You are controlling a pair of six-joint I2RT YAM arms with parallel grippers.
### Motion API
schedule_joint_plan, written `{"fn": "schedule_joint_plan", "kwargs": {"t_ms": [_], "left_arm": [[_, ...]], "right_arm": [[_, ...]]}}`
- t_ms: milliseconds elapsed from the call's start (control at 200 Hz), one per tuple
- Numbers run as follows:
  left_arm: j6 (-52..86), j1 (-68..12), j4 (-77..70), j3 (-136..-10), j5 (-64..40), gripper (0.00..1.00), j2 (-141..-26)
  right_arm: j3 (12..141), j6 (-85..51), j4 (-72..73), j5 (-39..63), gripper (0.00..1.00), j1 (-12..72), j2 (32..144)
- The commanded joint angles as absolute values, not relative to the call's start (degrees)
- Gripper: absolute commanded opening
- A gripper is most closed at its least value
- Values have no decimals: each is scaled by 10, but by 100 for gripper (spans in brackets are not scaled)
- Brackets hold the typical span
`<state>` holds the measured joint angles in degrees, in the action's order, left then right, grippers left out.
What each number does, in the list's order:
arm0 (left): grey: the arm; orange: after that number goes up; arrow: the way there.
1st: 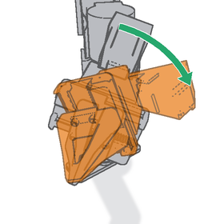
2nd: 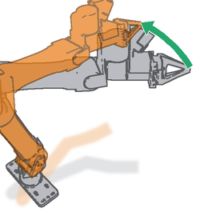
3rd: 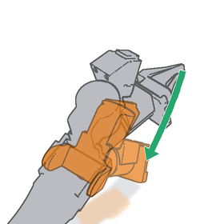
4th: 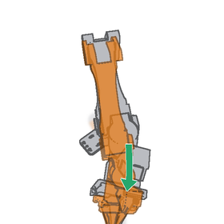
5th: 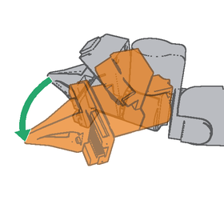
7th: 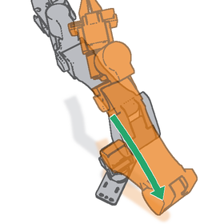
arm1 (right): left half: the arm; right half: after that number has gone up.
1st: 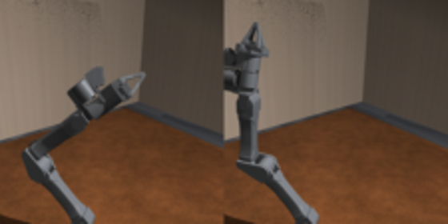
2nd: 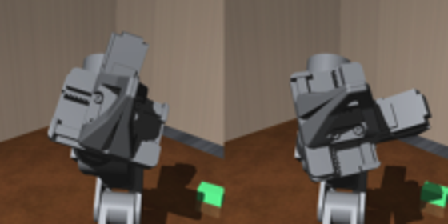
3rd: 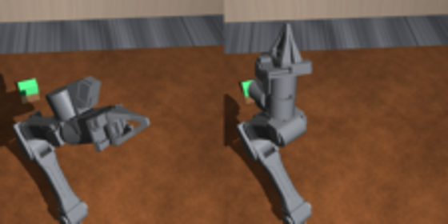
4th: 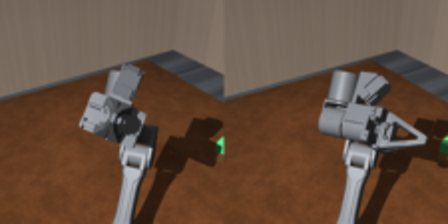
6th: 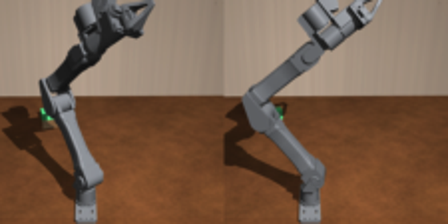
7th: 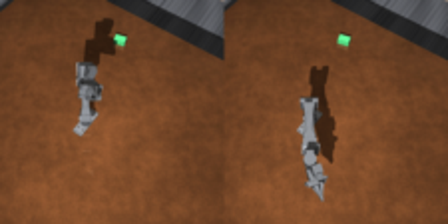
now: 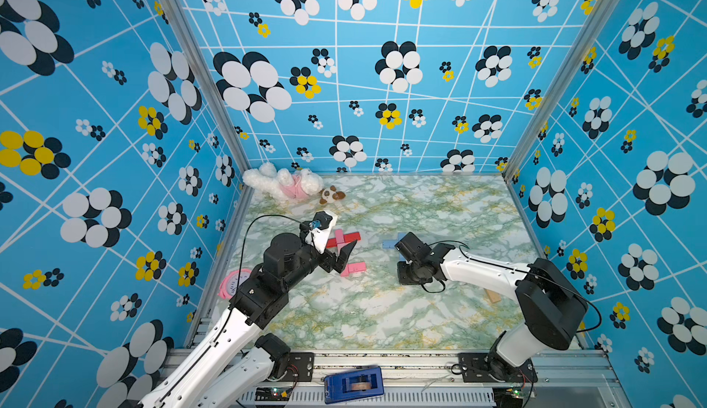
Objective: Assemble the letter t with building blocks
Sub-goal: Assemble the building block at the center of the board.
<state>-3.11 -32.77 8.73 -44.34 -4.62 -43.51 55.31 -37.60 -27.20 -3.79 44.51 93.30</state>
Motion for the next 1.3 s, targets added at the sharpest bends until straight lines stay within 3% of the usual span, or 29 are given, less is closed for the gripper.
{"fn": "schedule_joint_plan", "kwargs": {"t_ms": [0, 1295], "left_arm": [[-45, -332, 87, -435, -38, 99, -426], [-56, -332, 92, -428, -41, 99, -419]], "right_arm": [[569, -384, -279, -59, 15, 447, 949], [614, -412, -322, -109, 17, 446, 1019]]}}
